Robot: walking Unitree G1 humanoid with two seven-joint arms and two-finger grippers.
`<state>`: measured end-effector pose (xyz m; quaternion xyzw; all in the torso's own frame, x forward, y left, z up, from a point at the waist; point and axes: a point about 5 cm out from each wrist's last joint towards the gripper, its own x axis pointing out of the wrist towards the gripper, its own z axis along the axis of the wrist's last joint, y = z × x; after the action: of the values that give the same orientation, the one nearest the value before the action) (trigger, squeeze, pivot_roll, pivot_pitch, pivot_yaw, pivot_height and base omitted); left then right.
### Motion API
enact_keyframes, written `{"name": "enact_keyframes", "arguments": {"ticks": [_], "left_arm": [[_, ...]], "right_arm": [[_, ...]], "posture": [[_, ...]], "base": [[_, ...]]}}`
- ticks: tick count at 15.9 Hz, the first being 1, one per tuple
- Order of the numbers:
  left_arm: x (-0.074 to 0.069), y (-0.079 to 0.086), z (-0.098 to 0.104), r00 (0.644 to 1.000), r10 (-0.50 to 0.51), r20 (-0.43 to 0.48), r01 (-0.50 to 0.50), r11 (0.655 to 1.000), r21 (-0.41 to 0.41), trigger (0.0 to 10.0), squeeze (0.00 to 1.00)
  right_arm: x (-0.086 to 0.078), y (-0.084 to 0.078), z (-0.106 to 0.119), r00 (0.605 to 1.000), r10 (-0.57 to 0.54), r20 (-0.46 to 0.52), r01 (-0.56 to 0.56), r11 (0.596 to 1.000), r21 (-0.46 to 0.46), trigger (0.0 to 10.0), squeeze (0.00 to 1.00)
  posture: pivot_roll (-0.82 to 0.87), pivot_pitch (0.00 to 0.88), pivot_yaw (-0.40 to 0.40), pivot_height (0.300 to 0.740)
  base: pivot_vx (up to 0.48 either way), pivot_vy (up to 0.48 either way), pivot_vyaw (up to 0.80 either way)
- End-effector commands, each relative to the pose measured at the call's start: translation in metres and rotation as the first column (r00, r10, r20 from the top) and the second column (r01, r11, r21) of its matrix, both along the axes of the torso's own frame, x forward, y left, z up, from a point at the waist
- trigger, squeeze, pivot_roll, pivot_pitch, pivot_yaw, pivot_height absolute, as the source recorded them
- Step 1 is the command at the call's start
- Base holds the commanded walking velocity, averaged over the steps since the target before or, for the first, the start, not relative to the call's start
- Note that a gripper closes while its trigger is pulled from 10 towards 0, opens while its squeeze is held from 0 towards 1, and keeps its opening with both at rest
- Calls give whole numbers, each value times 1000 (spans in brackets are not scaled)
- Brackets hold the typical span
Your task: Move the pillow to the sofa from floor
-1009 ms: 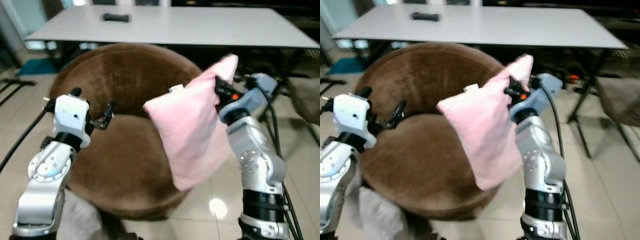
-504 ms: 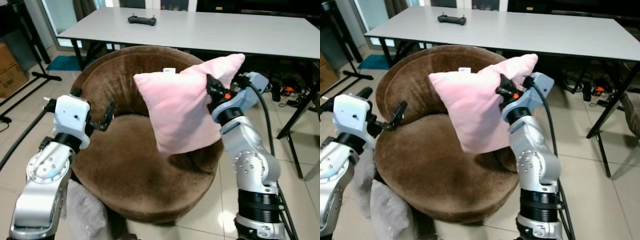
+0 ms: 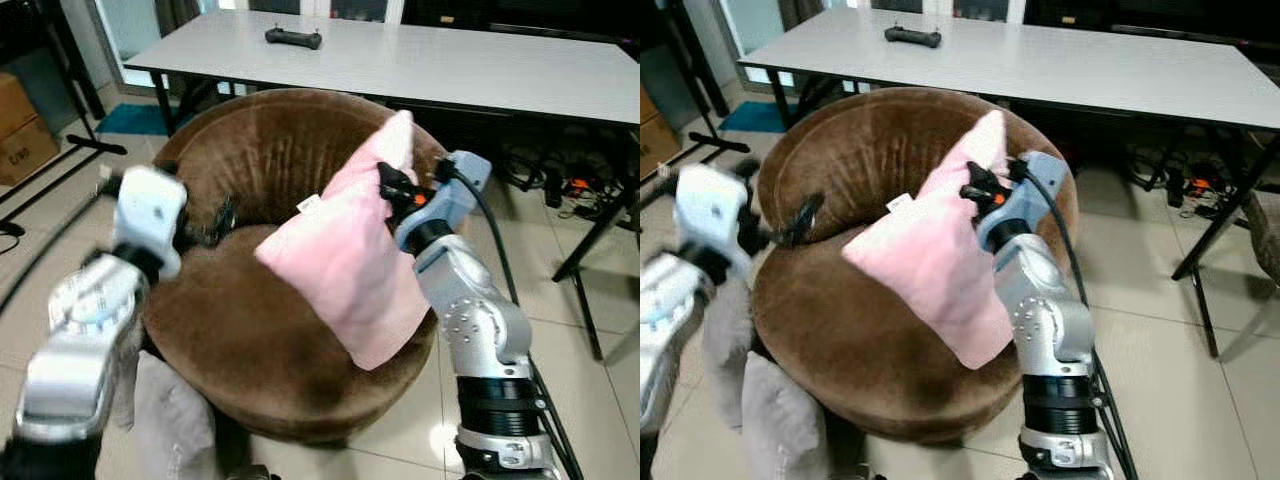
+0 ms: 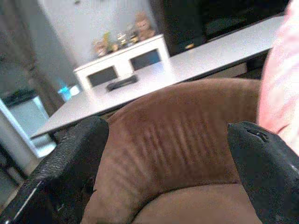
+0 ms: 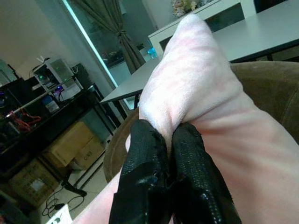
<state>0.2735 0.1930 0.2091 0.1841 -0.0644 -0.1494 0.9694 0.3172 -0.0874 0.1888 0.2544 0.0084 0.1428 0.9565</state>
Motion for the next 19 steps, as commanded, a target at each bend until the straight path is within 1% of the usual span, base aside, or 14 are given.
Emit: {"name": "enact_keyframes", "arguments": {"ticks": [1,2,3,5,7,8,9,10,11,12,13,15,17,19], "left_arm": [[8,-3,-1,998,-41,-42,39,997,-62,10000,1000],[20,-17,5,979,-194,-65,174,955,-240,10000,1000],[24,-29,6,944,-320,-81,285,913,-292,10000,1000],[26,-42,3,884,-452,-117,409,870,-275,10000,1000],[26,-45,1,868,-479,-131,425,853,-302,10000,1000],[25,-43,-7,864,-476,-166,418,861,-291,10000,1000],[27,-38,-15,881,-432,-194,391,894,-218,10000,1000],[33,-30,-18,916,-357,-185,340,933,-117,10000,1000],[37,-25,-15,935,-324,-143,316,946,-73,10000,1000],[39,-24,-11,940,-320,-121,313,947,-72,10000,1000],[41,-28,-1,927,-366,-78,359,929,-90,10000,1000],[45,-31,0,914,-396,-85,391,918,-72,10000,1000],[52,-32,-10,877,-454,-157,444,891,-95,10000,1000],[63,-28,-28,867,-444,-225,430,896,-108,10000,1000]], "right_arm": [[1,3,14,998,15,66,-15,1000,7,10000,0],[1,7,16,997,29,76,-29,1000,-3,10000,0],[1,10,18,995,42,86,-41,999,-14,10000,0],[0,13,21,993,56,101,-53,998,-31,10000,0],[0,13,23,992,60,110,-56,998,-39,10000,0],[-1,13,24,992,60,114,-56,998,-36,10000,0],[-1,13,24,991,60,116,-57,998,-32,10000,0],[-2,15,25,991,65,116,-63,998,-26,10000,0],[-2,16,25,990,76,116,-75,997,-19,10000,0],[-3,17,25,990,81,116,-79,997,-18,10000,0],[-3,18,25,990,90,113,-88,996,-20,10000,0],[-2,18,25,989,96,113,-94,995,-23,10000,0],[-3,20,26,987,115,116,-113,993,-28,10000,0],[-5,23,27,984,134,121,-131,991,-31,10000,0]], "posture": [[138,0,-14,740],[128,0,-11,740],[128,0,-11,740],[117,0,-1,740],[112,0,0,740],[111,0,-4,740],[110,0,-6,740],[110,0,-9,740],[113,0,-14,740],[113,0,-14,740],[115,0,-20,740],[114,0,-23,740],[112,0,-22,740],[103,0,-17,740]], "base": [[0,0,0],[0,0,0],[0,0,0],[0,0,0],[0,0,0],[0,0,0],[0,0,0],[0,0,0],[0,0,0],[0,0,0],[0,0,0],[0,0,0],[0,0,0],[0,0,0]]}}
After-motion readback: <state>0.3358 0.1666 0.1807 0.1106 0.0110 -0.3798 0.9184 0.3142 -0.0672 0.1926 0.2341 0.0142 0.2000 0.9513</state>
